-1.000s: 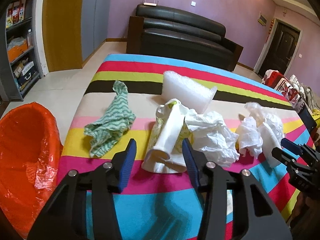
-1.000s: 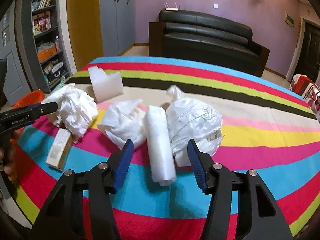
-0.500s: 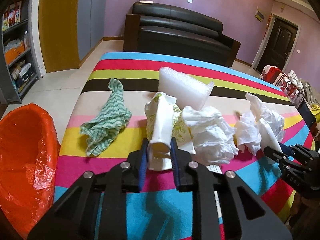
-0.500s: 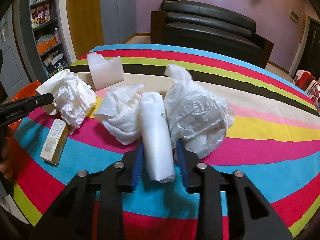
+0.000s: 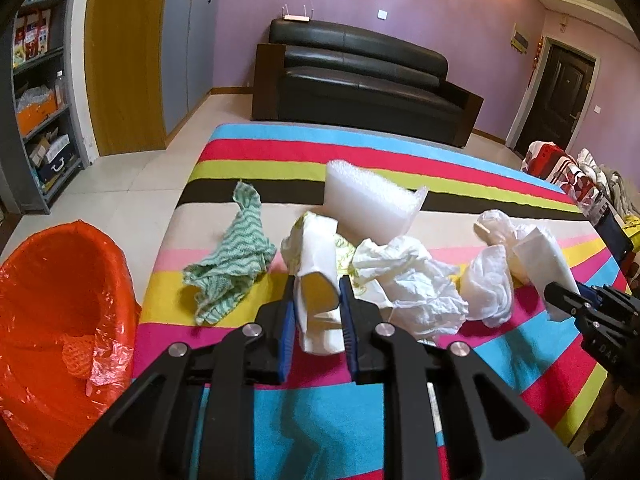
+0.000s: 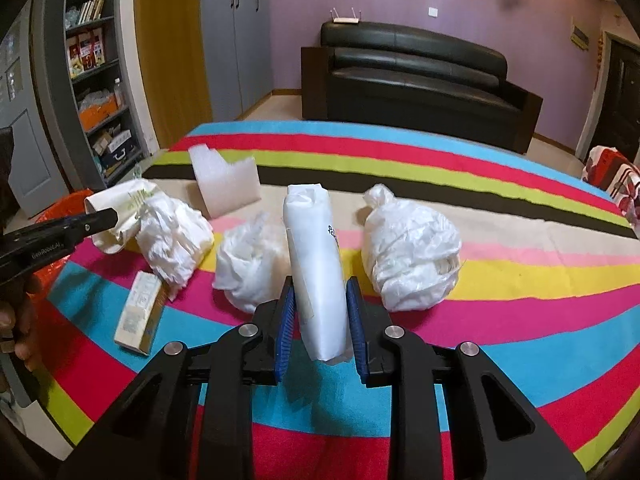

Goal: Collect trash
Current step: 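Grasp the white paper cup with the left tool while the right tool grasps a white rolled tissue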

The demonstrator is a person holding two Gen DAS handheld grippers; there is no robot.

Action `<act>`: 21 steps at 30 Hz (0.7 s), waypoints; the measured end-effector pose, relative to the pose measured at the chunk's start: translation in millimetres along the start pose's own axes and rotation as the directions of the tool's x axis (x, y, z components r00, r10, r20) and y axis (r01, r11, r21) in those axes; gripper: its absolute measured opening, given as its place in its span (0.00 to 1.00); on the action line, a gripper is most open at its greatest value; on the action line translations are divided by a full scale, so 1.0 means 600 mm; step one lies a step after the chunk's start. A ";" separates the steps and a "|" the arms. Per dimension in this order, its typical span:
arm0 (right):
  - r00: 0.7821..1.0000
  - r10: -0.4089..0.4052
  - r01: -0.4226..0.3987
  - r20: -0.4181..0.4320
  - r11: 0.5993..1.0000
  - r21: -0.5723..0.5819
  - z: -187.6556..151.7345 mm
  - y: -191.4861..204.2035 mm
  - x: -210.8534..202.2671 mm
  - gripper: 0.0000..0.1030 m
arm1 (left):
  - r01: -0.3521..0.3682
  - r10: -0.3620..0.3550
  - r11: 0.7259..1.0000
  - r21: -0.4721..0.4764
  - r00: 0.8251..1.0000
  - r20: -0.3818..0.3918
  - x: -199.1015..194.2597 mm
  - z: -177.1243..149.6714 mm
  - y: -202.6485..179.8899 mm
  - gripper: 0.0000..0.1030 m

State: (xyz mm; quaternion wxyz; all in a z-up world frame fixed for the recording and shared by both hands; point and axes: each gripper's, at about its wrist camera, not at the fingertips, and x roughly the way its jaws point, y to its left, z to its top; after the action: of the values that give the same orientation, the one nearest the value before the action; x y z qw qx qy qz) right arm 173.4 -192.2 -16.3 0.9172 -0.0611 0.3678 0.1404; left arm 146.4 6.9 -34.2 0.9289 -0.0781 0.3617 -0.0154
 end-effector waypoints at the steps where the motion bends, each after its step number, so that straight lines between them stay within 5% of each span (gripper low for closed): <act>1: 1.000 -0.002 0.002 0.009 1.000 0.001 0.002 0.001 -0.004 0.24 | 0.002 -0.002 1.000 -0.001 1.000 0.004 -0.003 0.001 0.000 0.19; 21: 0.996 0.014 -0.014 0.087 1.000 0.003 0.047 0.052 -0.020 0.24 | 0.029 -0.028 0.999 -0.013 0.997 0.067 -0.061 0.008 0.019 0.17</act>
State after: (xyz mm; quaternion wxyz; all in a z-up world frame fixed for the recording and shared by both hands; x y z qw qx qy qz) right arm 174.0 -159.3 12.0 0.9314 -0.0508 0.3283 0.1489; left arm 122.5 22.2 -8.0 0.9396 -0.0902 0.3293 -0.0235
